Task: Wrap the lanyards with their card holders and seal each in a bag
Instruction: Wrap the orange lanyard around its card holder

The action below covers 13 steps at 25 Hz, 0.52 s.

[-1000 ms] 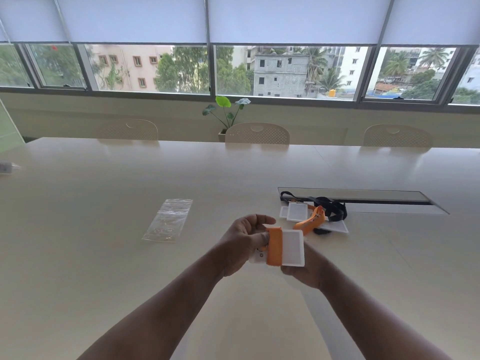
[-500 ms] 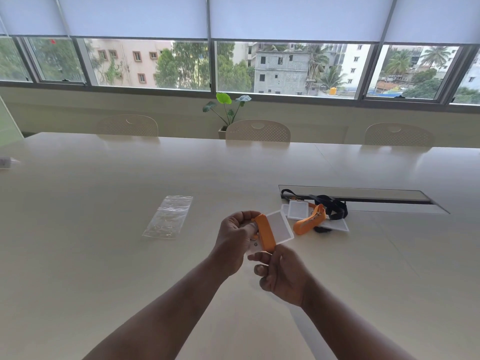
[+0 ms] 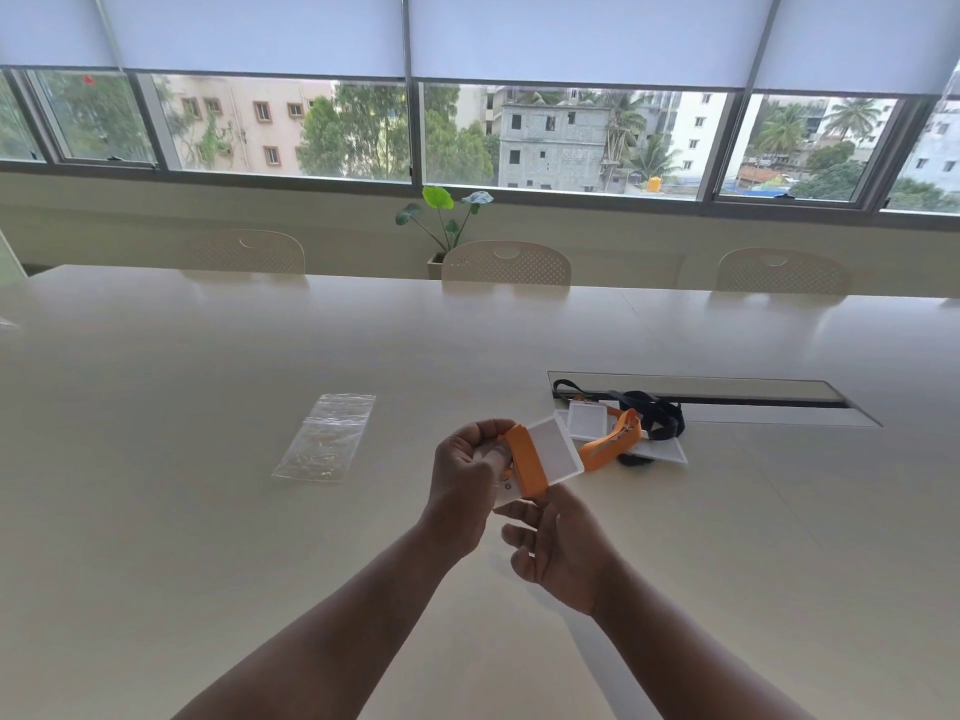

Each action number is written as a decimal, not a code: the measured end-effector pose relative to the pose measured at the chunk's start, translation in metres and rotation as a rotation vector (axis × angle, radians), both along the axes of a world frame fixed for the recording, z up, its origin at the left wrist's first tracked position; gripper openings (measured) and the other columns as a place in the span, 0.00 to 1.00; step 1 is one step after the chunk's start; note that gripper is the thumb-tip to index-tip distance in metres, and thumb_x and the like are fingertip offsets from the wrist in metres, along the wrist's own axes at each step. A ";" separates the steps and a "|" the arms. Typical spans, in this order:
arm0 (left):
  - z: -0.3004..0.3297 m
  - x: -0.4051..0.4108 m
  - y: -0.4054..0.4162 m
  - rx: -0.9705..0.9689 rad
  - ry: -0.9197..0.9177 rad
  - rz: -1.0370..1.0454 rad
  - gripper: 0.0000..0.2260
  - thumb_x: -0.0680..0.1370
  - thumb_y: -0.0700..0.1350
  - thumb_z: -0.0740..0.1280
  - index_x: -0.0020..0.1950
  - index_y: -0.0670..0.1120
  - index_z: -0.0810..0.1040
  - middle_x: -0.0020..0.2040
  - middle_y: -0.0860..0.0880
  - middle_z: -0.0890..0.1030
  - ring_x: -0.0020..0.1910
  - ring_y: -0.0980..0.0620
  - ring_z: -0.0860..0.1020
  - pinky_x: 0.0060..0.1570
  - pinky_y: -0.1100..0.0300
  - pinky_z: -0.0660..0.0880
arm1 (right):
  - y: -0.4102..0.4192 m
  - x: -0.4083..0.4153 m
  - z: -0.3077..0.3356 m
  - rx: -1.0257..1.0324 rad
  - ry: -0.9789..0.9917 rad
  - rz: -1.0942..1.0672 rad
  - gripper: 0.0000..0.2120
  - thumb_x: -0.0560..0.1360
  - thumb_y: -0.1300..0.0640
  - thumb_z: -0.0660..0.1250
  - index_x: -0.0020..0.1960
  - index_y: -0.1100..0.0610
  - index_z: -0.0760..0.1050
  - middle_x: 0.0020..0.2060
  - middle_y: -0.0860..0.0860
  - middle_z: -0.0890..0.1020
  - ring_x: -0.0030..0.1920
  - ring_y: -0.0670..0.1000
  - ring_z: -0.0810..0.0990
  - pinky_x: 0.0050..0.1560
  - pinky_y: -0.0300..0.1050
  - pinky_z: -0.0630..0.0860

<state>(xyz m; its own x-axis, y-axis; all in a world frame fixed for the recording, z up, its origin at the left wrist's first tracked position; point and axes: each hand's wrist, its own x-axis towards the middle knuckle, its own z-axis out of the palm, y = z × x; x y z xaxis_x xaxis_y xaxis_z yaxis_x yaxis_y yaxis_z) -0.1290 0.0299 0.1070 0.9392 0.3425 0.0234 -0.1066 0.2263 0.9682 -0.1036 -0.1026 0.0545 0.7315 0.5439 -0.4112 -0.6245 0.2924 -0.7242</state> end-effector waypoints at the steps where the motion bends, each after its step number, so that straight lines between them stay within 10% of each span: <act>1: -0.002 0.000 0.003 0.027 -0.017 -0.002 0.10 0.80 0.31 0.65 0.54 0.42 0.83 0.46 0.44 0.86 0.43 0.49 0.84 0.41 0.53 0.82 | -0.003 0.002 0.001 -0.040 0.013 0.029 0.18 0.81 0.52 0.57 0.60 0.61 0.79 0.50 0.57 0.83 0.39 0.52 0.80 0.33 0.41 0.72; 13: 0.003 0.007 0.015 0.074 -0.025 -0.295 0.13 0.81 0.31 0.64 0.53 0.45 0.85 0.49 0.44 0.85 0.48 0.46 0.83 0.51 0.46 0.80 | -0.023 0.005 -0.005 0.361 0.013 0.131 0.26 0.76 0.52 0.52 0.65 0.59 0.81 0.61 0.60 0.80 0.50 0.59 0.81 0.42 0.51 0.79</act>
<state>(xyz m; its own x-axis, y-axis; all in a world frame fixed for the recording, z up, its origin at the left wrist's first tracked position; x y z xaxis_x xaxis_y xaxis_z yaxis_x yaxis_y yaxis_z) -0.1225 0.0444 0.1104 0.9967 0.0518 0.0627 -0.0711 0.1803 0.9810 -0.0987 -0.1253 0.0495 0.6425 0.7437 -0.1844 -0.6816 0.4448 -0.5811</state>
